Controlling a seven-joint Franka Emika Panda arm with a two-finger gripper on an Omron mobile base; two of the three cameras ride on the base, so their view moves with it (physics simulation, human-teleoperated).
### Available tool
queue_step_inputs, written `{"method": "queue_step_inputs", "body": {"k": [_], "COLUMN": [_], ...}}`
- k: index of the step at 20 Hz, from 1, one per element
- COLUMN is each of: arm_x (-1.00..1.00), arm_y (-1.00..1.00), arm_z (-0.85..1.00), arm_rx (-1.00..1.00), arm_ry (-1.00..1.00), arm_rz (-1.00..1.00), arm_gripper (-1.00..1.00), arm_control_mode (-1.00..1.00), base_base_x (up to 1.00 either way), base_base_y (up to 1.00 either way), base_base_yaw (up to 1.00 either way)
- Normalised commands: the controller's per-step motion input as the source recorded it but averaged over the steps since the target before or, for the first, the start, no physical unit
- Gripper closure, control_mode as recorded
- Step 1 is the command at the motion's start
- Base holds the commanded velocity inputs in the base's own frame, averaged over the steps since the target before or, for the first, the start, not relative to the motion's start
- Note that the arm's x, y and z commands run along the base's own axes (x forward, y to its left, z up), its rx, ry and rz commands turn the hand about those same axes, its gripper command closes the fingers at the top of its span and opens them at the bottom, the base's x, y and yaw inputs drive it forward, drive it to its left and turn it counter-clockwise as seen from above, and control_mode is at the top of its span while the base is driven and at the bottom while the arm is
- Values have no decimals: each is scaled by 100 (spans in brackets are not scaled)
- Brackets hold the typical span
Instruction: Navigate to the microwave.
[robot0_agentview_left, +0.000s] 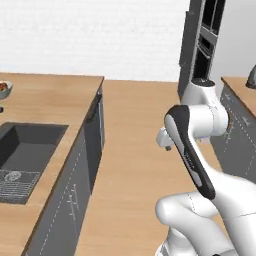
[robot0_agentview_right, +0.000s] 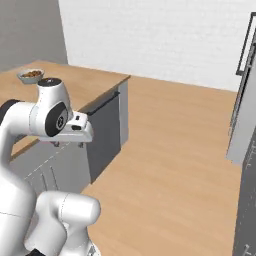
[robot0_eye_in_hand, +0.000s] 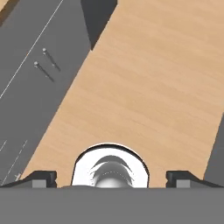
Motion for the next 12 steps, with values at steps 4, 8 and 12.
{"method": "queue_step_inputs", "body": {"k": [4, 8, 12], "arm_x": [0, 0, 0], "arm_y": [0, 0, 0], "arm_z": [0, 0, 0], "arm_rx": [0, 0, 0], "arm_ry": [0, 0, 0], "arm_rz": [0, 0, 0], "arm_gripper": [-100, -100, -100], "arm_control_mode": [100, 100, 100], "base_base_x": [18, 10, 17], "base_base_y": [-27, -20, -8], "base_base_yaw": [-73, -72, -72]}}
